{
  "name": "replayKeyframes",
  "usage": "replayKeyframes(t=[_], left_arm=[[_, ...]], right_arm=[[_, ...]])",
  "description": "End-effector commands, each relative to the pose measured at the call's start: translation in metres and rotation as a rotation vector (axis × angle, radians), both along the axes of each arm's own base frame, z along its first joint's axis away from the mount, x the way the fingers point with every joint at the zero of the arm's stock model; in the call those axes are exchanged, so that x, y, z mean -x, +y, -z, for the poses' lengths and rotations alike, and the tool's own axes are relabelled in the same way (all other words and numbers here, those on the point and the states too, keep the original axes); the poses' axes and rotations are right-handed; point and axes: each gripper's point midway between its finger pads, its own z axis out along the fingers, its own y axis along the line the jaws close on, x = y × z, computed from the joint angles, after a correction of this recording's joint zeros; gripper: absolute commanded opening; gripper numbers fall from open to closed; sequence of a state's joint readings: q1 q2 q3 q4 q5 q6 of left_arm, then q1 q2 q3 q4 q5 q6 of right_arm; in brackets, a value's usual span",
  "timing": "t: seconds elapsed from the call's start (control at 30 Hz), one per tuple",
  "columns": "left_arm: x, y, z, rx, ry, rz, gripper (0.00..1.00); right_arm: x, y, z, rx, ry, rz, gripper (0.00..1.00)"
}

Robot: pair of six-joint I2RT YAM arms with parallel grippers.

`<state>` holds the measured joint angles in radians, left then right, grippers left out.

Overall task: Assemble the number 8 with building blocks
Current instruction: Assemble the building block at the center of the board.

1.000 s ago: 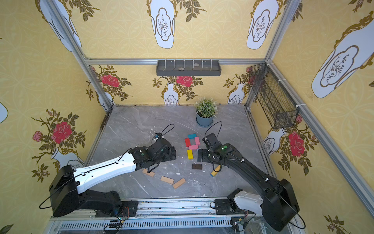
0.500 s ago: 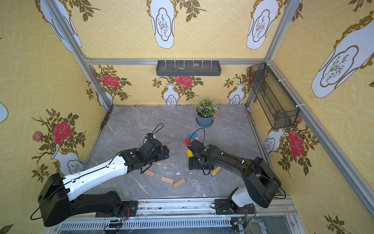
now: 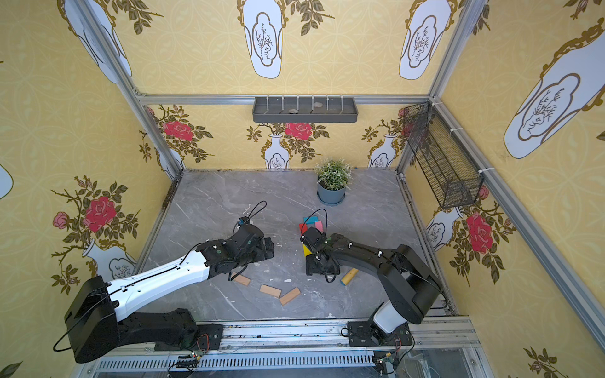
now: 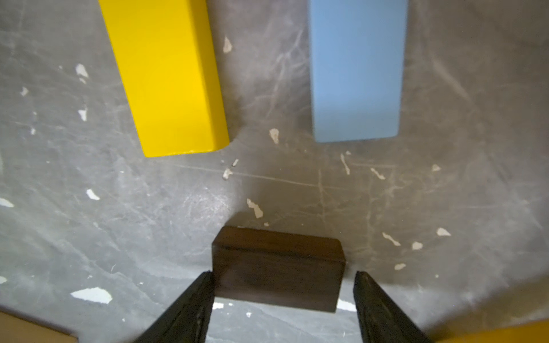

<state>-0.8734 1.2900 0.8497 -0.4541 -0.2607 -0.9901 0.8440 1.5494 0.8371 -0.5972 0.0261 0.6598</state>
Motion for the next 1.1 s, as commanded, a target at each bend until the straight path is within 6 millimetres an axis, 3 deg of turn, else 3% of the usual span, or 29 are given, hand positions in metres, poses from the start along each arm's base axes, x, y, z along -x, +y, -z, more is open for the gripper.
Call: replayKeyframes(t=[0.0, 0.43, 1.07], left_arm=[[-0.002, -0.004, 0.000, 0.003, -0.004, 0.015, 1.00], [-0.001, -0.005, 0.004, -0.004, 0.007, 0.018, 1.00], [-0.001, -0.005, 0.005, -0.011, 0.014, 0.019, 1.00]], right_arm=[[-0.006, 0.002, -0.001, 0.007, -0.022, -0.001, 0.72], [-0.013, 0.009, 0.004, 0.039, -0.031, -0.060, 0.56], [-0.029, 0.004, 0.007, 0.065, -0.057, -0.063, 0.55]])
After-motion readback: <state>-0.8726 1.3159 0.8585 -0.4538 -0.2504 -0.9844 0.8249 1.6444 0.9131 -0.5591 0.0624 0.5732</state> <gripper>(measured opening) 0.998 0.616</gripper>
